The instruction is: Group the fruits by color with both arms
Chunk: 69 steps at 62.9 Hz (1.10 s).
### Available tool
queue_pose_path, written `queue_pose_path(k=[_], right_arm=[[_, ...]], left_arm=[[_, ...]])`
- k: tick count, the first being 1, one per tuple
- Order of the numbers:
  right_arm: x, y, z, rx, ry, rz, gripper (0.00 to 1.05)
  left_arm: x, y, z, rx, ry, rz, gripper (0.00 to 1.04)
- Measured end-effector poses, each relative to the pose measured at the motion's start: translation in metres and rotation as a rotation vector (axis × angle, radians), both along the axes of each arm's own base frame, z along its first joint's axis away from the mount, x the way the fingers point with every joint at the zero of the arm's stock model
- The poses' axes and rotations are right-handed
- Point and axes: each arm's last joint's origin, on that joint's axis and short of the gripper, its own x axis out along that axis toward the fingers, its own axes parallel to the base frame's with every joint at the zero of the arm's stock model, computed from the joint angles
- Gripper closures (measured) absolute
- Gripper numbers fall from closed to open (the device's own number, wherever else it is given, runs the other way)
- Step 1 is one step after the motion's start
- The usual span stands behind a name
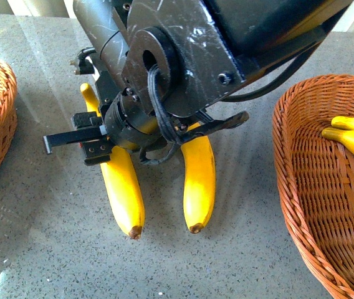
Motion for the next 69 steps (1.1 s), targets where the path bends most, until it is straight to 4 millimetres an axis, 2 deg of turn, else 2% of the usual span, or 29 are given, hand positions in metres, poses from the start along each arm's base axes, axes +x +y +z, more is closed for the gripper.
queue_pose_path(k=[10,17,29,35,41,50,59,62,69], right_arm=[[0.004,-0.020,0.003,0.047,0.029,-0.059,0.69],[0.010,-0.037,0.014,0.116,0.026,-0.112,0.69],[0.017,-0.065,0.053,0.296,-0.016,-0.186,0.69],[0.014,-0.079,0.073,0.362,-0.050,-0.203,0.69],[0.007,-0.093,0.086,0.353,-0.094,-0.227,0.69],[-0.008,-0.136,0.096,0.214,-0.185,-0.315,0.69],[-0.019,-0.178,0.096,0.140,-0.190,-0.410,0.69],[-0.025,-0.199,0.095,0.116,-0.182,-0.467,0.69],[-0.042,-0.229,0.094,0.049,-0.175,-0.570,0.70]], left_arm=[[0.000,0.000,0.000,0.000,0.000,0.000,0.09],[0.000,0.000,0.000,0.000,0.000,0.000,0.09],[0.000,0.000,0.000,0.000,0.000,0.000,0.09],[0.000,0.000,0.000,0.000,0.000,0.000,0.09],[0.000,0.000,0.000,0.000,0.000,0.000,0.09],[0.000,0.000,0.000,0.000,0.000,0.000,0.09],[0.000,0.000,0.000,0.000,0.000,0.000,0.09],[0.000,0.000,0.000,0.000,0.000,0.000,0.09],[0.000,0.000,0.000,0.000,0.000,0.000,0.09]])
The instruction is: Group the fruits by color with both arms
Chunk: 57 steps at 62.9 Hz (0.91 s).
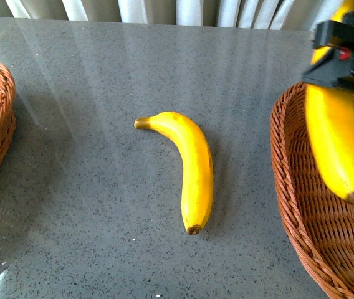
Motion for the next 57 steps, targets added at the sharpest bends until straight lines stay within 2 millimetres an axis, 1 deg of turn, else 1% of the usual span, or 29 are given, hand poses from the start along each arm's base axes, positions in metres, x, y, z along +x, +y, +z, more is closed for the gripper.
queue_pose_path(k=[3,9,17,27,29,32,34,39,41,45,51,57], right_arm=[[-0.008,-0.011,-0.004,-0.048,0.006,-0.046,0.70],[-0.018,-0.019,-0.011,-0.105,0.015,-0.078,0.70],[-0.028,-0.023,-0.019,-0.180,0.021,-0.076,0.70],[-0.030,-0.028,-0.026,-0.223,0.023,-0.083,0.69],[-0.029,-0.029,-0.027,-0.226,0.023,-0.086,0.65],[-0.029,-0.030,-0.028,-0.234,0.027,-0.094,0.56],[-0.029,-0.030,-0.028,-0.236,0.028,-0.096,0.53],[-0.029,-0.031,-0.029,-0.242,0.032,-0.101,0.39],[-0.029,-0.031,-0.029,-0.243,0.032,-0.102,0.35],[-0.029,-0.031,-0.029,-0.249,0.032,-0.106,0.25],[-0.029,-0.026,-0.029,-0.258,0.024,-0.087,0.08],[-0.028,-0.016,-0.026,-0.267,-0.002,-0.032,0.10]], left_arm=[[0.000,0.000,0.000,0.000,0.000,0.000,0.09],[0.000,0.000,0.000,0.000,0.000,0.000,0.09],[0.000,0.000,0.000,0.000,0.000,0.000,0.09],[0.000,0.000,0.000,0.000,0.000,0.000,0.09],[0.000,0.000,0.000,0.000,0.000,0.000,0.09],[0.000,0.000,0.000,0.000,0.000,0.000,0.09],[0.000,0.000,0.000,0.000,0.000,0.000,0.09],[0.000,0.000,0.000,0.000,0.000,0.000,0.09],[0.000,0.000,0.000,0.000,0.000,0.000,0.09],[0.000,0.000,0.000,0.000,0.000,0.000,0.09],[0.000,0.000,0.000,0.000,0.000,0.000,0.09],[0.000,0.000,0.000,0.000,0.000,0.000,0.09]])
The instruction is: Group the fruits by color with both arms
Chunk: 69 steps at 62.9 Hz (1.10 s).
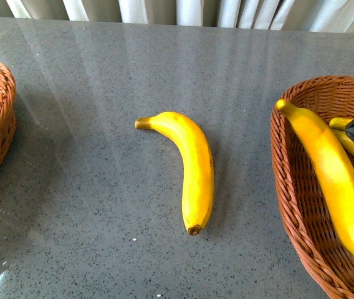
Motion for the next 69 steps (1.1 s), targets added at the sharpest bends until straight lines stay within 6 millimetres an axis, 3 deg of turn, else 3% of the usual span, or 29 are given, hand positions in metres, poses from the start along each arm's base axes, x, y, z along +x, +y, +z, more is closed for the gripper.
queue_pose_path(k=[17,30,46,69], right_arm=[[0.013,0.069,0.022,-0.018,-0.086,0.361,0.09],[0.031,0.110,0.007,-0.064,-0.029,0.556,0.09],[0.061,0.130,-0.020,-0.094,0.058,0.624,0.09],[0.078,0.149,-0.039,-0.071,0.136,0.670,0.09]], left_arm=[[0.000,0.000,0.000,0.000,0.000,0.000,0.09],[0.000,0.000,0.000,0.000,0.000,0.000,0.09],[0.000,0.000,0.000,0.000,0.000,0.000,0.09],[0.000,0.000,0.000,0.000,0.000,0.000,0.09]])
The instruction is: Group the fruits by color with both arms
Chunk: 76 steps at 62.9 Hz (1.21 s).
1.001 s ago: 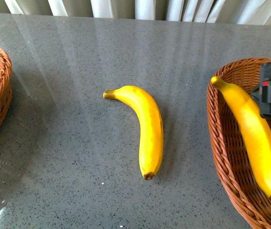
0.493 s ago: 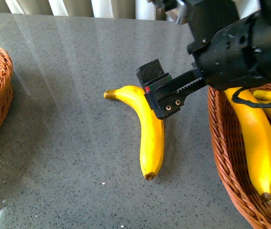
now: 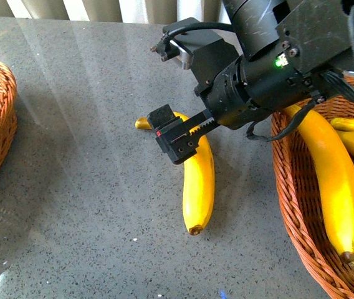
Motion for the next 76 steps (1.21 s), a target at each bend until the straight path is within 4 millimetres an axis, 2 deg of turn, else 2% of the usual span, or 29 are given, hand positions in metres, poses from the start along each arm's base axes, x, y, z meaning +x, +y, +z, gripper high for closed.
queue_pose_path(k=[36,45,49,52,58,67,76], right_arm=[[0.013,0.026,-0.024,-0.017,0.078,-0.013,0.09],[0.013,0.027,-0.027,-0.014,0.090,-0.023,0.28],[0.013,0.027,-0.027,-0.012,0.091,-0.028,0.39],[0.013,0.027,-0.027,-0.005,0.095,-0.044,0.51],[0.014,0.026,-0.025,0.019,0.106,-0.055,0.64],[0.011,0.024,-0.015,0.062,0.105,-0.059,0.68],[0.002,0.020,0.025,0.184,0.060,-0.070,0.68]], left_arm=[[0.000,0.000,0.000,0.000,0.000,0.000,0.09],[0.000,0.000,0.000,0.000,0.000,0.000,0.09],[0.000,0.000,0.000,0.000,0.000,0.000,0.09],[0.000,0.000,0.000,0.000,0.000,0.000,0.09],[0.000,0.000,0.000,0.000,0.000,0.000,0.09],[0.000,0.000,0.000,0.000,0.000,0.000,0.09],[0.000,0.000,0.000,0.000,0.000,0.000,0.09]])
